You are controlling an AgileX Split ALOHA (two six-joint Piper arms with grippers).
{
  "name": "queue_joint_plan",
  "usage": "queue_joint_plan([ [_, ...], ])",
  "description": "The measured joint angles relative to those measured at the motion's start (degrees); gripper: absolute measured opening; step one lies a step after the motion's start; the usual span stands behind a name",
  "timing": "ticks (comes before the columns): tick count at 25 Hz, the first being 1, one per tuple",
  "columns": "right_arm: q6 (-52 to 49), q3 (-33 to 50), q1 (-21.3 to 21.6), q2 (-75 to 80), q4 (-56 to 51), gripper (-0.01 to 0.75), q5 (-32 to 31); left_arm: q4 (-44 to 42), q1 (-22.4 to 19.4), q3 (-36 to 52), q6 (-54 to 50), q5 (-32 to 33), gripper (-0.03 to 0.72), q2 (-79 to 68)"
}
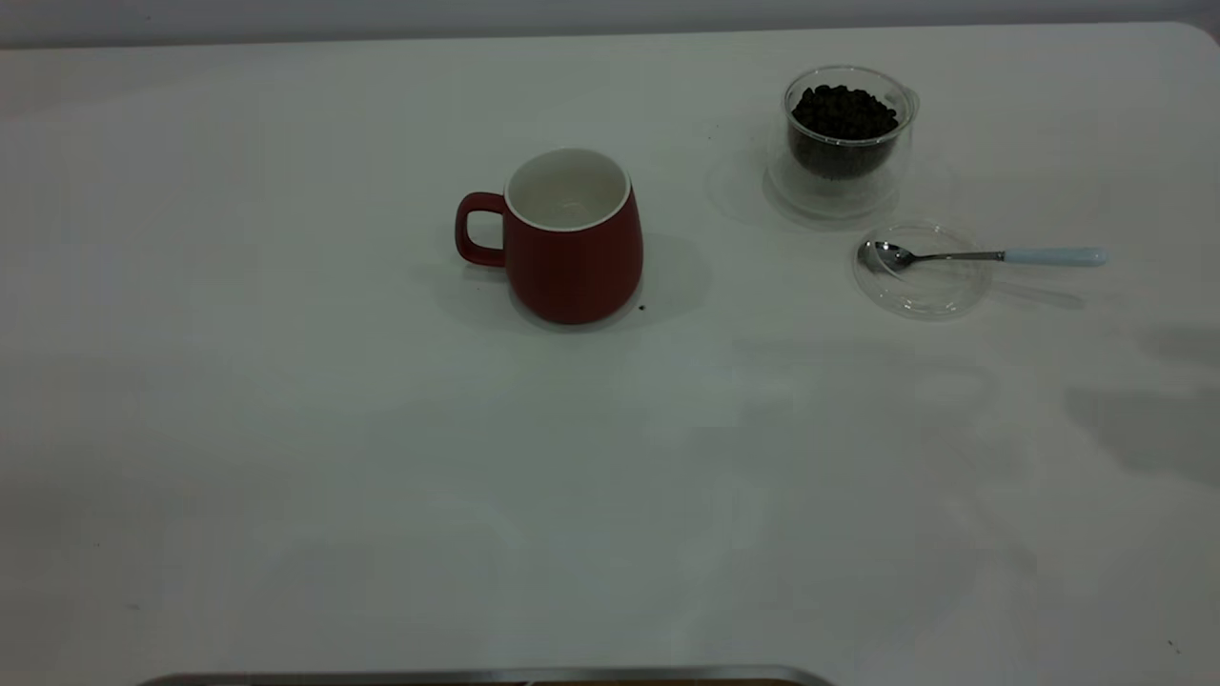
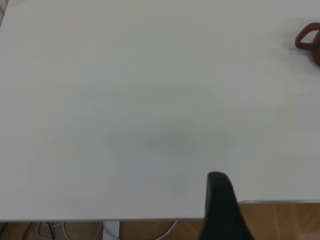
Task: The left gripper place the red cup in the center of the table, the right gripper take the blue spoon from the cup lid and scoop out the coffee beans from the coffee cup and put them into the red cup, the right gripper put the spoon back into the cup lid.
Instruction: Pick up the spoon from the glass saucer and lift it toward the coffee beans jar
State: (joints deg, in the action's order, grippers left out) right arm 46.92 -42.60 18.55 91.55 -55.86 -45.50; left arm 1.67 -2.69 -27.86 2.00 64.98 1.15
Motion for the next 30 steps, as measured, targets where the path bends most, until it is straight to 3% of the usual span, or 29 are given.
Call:
queue_joint_plan([
  [6, 17.76, 3.33, 0.96, 12.37, -15.74, 0.588, 0.9, 0.0, 0.0, 0.0, 0.0, 0.0, 0.533, 0.0],
  [12, 33.65, 3.27, 4.31, 26.57, -28.34, 0.588, -2.06, 0.0, 0.0, 0.0, 0.0, 0.0, 0.533, 0.0],
  [19, 44.47, 0.57, 7.15, 39.44, -35.35, 0.588, -6.42, 0.0, 0.0, 0.0, 0.0, 0.0, 0.533, 0.0],
  [30, 56.3, -3.8, 7.12, 48.8, -45.58, 0.588, -9.57, 0.0, 0.0, 0.0, 0.0, 0.0, 0.533, 0.0],
])
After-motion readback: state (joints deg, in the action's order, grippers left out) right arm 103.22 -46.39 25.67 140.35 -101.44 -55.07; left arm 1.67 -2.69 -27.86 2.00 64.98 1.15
